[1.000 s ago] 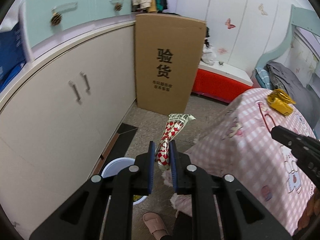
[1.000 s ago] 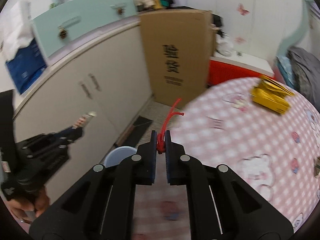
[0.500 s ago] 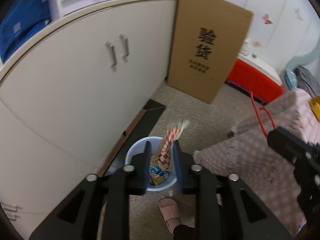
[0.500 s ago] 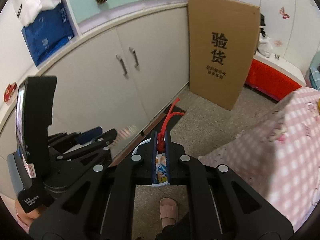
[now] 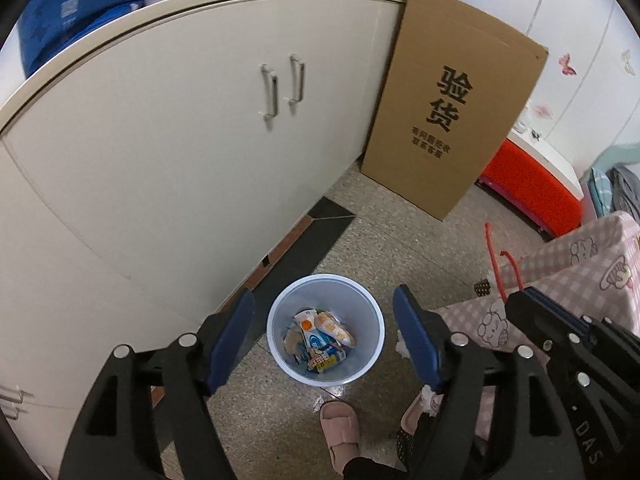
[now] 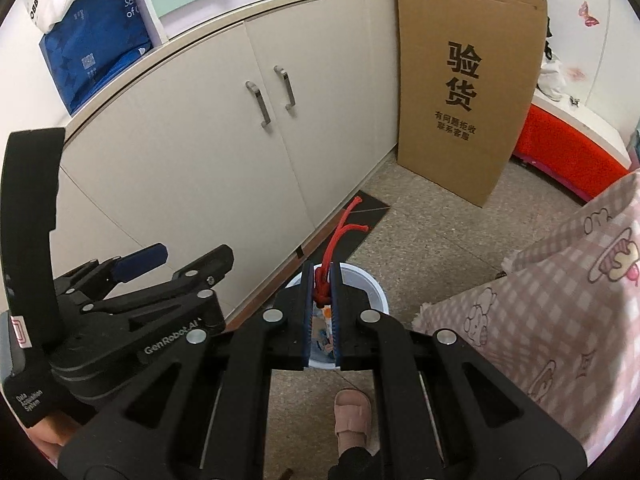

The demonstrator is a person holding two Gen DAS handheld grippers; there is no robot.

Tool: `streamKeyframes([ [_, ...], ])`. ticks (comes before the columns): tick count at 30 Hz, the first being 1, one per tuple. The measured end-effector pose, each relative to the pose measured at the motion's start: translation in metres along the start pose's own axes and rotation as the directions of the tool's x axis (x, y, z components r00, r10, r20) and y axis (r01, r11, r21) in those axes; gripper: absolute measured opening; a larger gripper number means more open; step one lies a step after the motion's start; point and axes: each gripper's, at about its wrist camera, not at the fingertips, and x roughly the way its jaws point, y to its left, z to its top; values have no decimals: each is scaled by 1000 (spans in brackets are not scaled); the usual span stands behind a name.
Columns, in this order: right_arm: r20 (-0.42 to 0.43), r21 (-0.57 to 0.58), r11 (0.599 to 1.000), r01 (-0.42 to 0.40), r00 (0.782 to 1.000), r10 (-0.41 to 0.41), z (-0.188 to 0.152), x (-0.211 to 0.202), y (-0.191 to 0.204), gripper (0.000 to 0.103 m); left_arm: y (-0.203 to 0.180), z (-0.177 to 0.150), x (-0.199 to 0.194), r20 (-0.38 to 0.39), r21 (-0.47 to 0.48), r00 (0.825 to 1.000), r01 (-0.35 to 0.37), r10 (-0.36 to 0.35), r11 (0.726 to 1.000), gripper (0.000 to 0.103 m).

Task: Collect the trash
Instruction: 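Move both tools back toward the table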

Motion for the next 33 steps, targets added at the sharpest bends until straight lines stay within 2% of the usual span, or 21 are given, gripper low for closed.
streamKeyframes([
  [13,19,4,998,-70,997,70,15,24,20,10,37,4,-6,37,-73,993,-111,114,991,76],
  [14,23,12,998,-68,997,68,15,26,19,12,39,4,-5,36,-77,992,-116,119,990,77],
  [15,25,17,998,-68,997,68,15,27,18,21,41,4,-4,34,-83,992,-121,124,989,77],
  [18,69,41,997,-64,996,61,13,25,14,61,45,4,-3,29,-96,991,-128,131,987,77],
  [24,78,50,996,-74,994,70,11,21,8,66,49,1,-2,23,-113,991,-129,133,985,77],
  [33,158,71,997,30,987,-41,3,-39,-13,73,37,-2,-16,36,-106,995,-86,90,991,77],
])
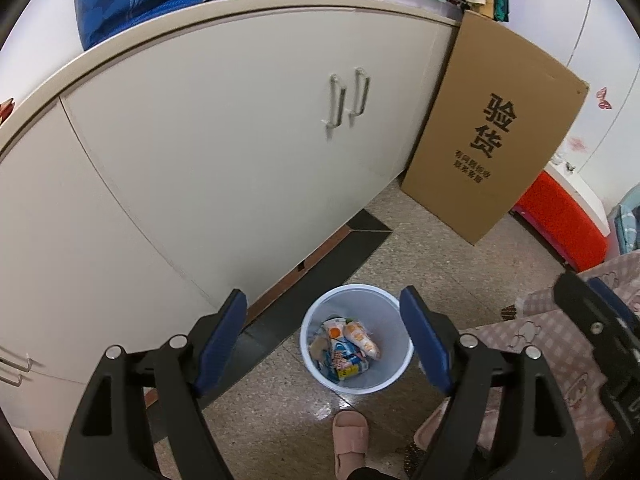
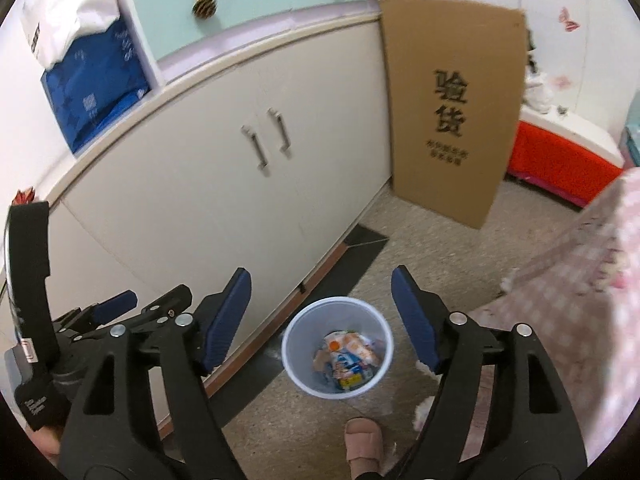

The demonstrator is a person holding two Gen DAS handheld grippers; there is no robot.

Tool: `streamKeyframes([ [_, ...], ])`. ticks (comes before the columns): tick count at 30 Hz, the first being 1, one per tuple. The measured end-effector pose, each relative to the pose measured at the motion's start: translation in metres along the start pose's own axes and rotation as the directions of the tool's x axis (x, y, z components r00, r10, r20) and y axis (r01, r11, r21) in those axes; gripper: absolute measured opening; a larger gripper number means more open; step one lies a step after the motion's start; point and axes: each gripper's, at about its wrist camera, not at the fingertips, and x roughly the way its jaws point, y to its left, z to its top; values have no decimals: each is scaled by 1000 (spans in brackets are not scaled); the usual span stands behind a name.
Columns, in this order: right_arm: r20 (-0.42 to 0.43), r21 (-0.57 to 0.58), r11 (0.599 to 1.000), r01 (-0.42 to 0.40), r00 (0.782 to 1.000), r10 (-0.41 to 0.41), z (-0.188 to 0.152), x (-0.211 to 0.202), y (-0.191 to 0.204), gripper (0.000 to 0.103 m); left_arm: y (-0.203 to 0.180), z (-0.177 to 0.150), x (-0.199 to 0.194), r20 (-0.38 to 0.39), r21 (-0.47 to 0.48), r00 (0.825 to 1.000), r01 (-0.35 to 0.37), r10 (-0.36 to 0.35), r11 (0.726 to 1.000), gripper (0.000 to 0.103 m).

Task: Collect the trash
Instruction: 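Move both tools back toward the table, then grasp the white medicine box with the right gripper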

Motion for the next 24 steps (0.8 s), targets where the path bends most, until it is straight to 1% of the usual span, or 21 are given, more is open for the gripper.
streamKeyframes([
  [3,33,29,999,36,999,-37,3,-24,-17,77,-12,-2,-11,10,15,999,35,-36,999,79],
  [6,74,62,996,59,995,-64,4,-55,-39,81,-32,-5,-26,26,50,998,62,-64,997,79],
  [9,115,92,991,101,987,-111,3,-88,-65,83,-55,-9,-43,43,89,994,98,-102,991,80],
  [12,154,131,979,158,972,-177,-2,-124,-96,88,-82,-15,-63,61,143,988,135,-145,980,82],
  [15,183,164,958,235,947,-263,-10,-159,-131,91,-114,-22,-83,76,204,980,167,-186,965,82],
  [17,186,193,933,303,922,-338,-20,-183,-158,92,-136,-28,-96,80,246,973,190,-215,950,82],
  [18,187,215,915,341,905,-382,-26,-197,-176,93,-149,-30,-103,83,269,970,199,-228,942,83],
  [20,181,250,885,392,879,-441,-37,-218,-203,95,-169,-35,-112,89,301,965,211,-248,930,83],
  [21,167,276,864,421,864,-474,-44,-231,-222,96,-178,-39,-117,89,315,962,220,-259,923,84],
  [24,123,323,811,488,828,-547,-62,-253,-258,97,-214,-50,-131,80,362,950,253,-301,897,84],
])
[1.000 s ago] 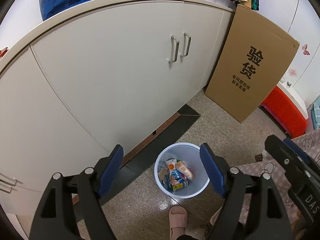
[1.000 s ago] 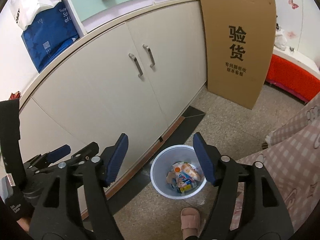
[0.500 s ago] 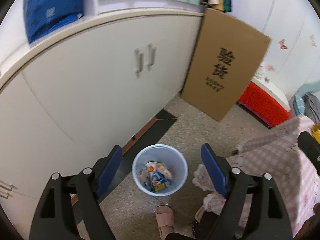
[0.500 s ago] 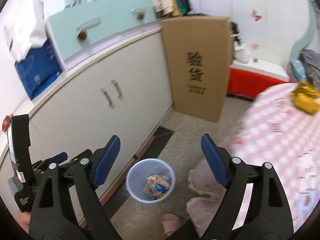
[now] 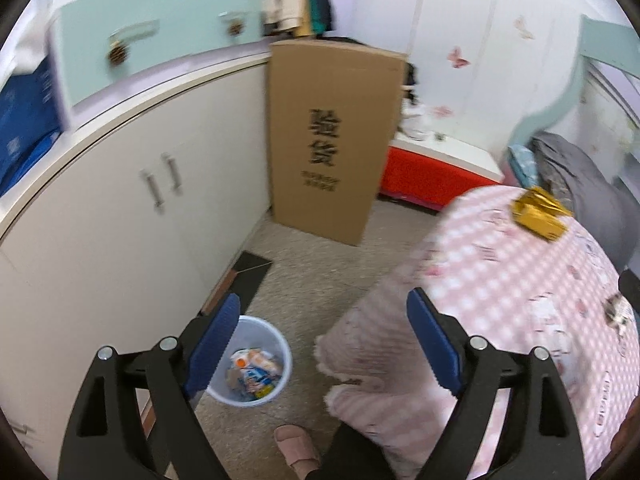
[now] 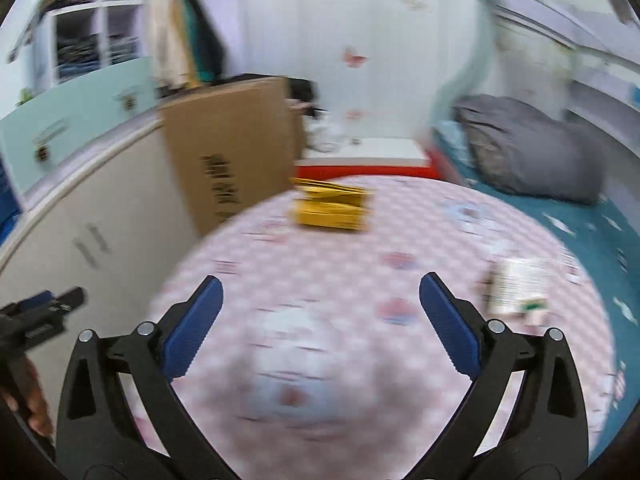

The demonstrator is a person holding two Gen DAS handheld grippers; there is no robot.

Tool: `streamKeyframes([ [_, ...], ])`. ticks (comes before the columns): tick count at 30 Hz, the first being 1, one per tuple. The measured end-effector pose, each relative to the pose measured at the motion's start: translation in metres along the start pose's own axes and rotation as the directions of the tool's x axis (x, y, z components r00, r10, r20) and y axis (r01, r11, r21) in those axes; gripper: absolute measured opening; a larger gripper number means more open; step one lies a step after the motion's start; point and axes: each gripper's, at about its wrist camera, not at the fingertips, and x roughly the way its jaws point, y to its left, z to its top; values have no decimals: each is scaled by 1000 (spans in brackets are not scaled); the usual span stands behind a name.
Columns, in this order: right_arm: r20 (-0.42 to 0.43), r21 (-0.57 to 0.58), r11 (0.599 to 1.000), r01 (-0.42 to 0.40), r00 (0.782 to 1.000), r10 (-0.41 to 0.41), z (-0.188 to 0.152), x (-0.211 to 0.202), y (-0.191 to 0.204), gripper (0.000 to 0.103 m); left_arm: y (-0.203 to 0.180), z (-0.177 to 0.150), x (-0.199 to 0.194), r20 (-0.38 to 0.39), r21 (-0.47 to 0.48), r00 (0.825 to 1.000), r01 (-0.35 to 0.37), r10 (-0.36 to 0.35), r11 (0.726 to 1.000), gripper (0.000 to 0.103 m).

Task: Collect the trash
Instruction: 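Grasp the white medicine box with the right gripper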

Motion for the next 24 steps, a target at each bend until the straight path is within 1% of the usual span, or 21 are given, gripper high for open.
streamKeyframes([
  [1,-11,15,999,39,999,-39,-2,1,-19,97,-9,0,0,-1,11,1000,8,-8,1000,84],
  [4,-53,56,991,118,992,-115,-10,7,-63,97,-45,0,2,-10,49,999,41,-41,998,84],
  [8,-103,105,978,180,980,-170,-22,22,-102,97,-82,-1,10,-32,94,997,74,-72,993,84],
  [13,-150,109,979,171,977,-154,-20,53,-123,97,-119,-4,20,-61,143,994,98,-90,985,84],
  [15,-177,98,978,187,970,-167,-19,67,-130,97,-129,-3,26,-71,157,993,105,-95,982,84],
  [17,-202,108,977,186,966,-162,-16,81,-137,97,-136,-1,31,-75,163,992,112,-100,980,84],
  [22,-220,123,985,125,971,-95,-11,102,-149,97,-158,9,47,-77,194,982,187,-175,963,84],
  [24,-224,132,986,97,972,-65,-9,105,-148,96,-173,14,55,-68,245,975,220,-210,944,84],
])
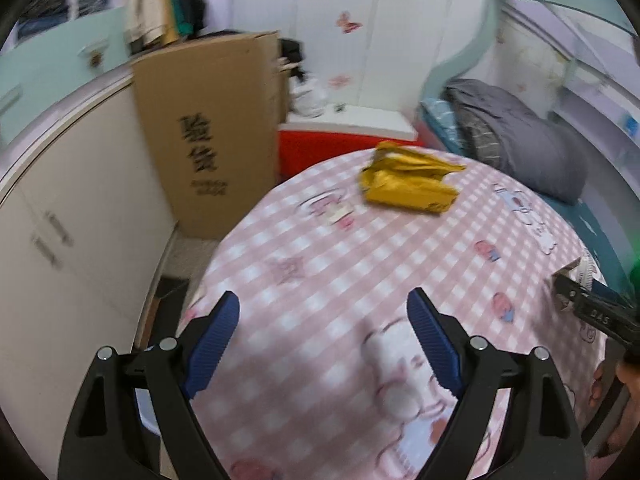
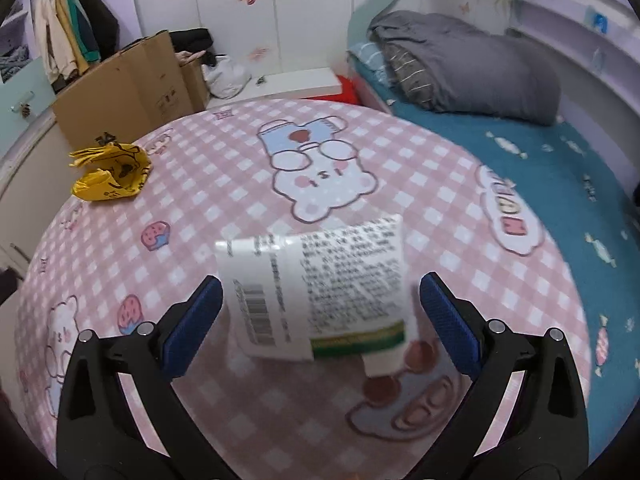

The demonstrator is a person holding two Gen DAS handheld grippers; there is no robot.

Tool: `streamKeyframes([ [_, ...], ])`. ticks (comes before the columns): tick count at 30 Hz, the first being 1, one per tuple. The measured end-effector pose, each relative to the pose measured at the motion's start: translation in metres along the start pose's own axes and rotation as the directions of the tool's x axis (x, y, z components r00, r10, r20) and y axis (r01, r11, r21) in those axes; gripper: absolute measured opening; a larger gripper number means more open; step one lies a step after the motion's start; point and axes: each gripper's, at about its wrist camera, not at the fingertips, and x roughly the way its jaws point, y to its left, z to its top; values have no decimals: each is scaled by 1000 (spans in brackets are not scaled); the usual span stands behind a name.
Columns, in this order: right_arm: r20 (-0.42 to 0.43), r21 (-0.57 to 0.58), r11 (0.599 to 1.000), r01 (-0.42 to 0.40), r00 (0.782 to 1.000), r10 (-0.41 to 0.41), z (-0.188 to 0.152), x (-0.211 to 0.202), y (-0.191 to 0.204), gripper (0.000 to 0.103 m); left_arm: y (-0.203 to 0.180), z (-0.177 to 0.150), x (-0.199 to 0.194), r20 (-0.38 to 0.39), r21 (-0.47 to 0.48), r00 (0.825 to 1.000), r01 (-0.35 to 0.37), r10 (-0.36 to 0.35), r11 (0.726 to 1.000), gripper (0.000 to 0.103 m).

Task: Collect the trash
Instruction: 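Grasp the white medicine box with the right gripper, then grasp the yellow packet with the left gripper while the right holds the white box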

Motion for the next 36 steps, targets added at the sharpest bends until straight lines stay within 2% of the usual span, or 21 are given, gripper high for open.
streamKeyframes([
  [3,-3,8,1000,-12,1000,12,4,4,2,96,-16,13,13,15,79,1000,-10,9,997,84],
  [5,-4,16,1000,-7,1000,7,7,7,4,88,-27,24,21,48,135,999,-25,18,990,84],
  [6,-3,17,1000,-9,1000,9,8,9,5,80,-33,30,25,66,156,998,-29,19,987,84],
  [10,10,26,1000,-6,1000,6,13,13,12,80,-46,51,41,60,192,998,0,-11,981,84],
  [14,64,48,999,5,998,-8,20,10,20,78,-66,66,52,61,256,998,-13,-2,967,84],
  [17,80,58,998,-2,997,-3,24,11,24,78,-83,75,53,115,343,993,-64,26,937,84],
  [21,98,36,999,5,995,-8,24,9,30,78,-106,84,67,128,501,990,-117,61,858,84],
  [23,98,44,999,1,995,-5,24,9,29,78,-114,89,74,109,527,993,-100,50,844,84],
  [28,89,69,997,-17,996,11,25,11,23,78,-136,91,91,100,609,993,-106,57,786,83],
  [29,92,66,998,-15,996,8,25,10,24,78,-139,90,94,90,618,995,-94,48,780,76],
  [30,95,61,998,-12,995,7,25,9,25,78,-141,89,98,75,627,996,-84,48,774,60],
  [31,97,58,998,-11,995,5,24,9,26,78,-143,88,101,65,630,996,-83,55,772,51],
  [32,101,57,998,-10,995,4,24,8,26,78,-143,88,105,52,629,996,-87,69,773,38],
  [34,109,57,998,-6,994,0,23,6,25,78,-143,86,106,46,624,997,-77,62,778,27],
  [35,113,55,998,-5,994,-2,23,5,25,78,-143,85,103,63,622,996,-91,67,778,17],
  [36,120,53,999,-1,993,-5,23,3,26,78,-143,84,99,97,615,992,-124,81,779,13],
])
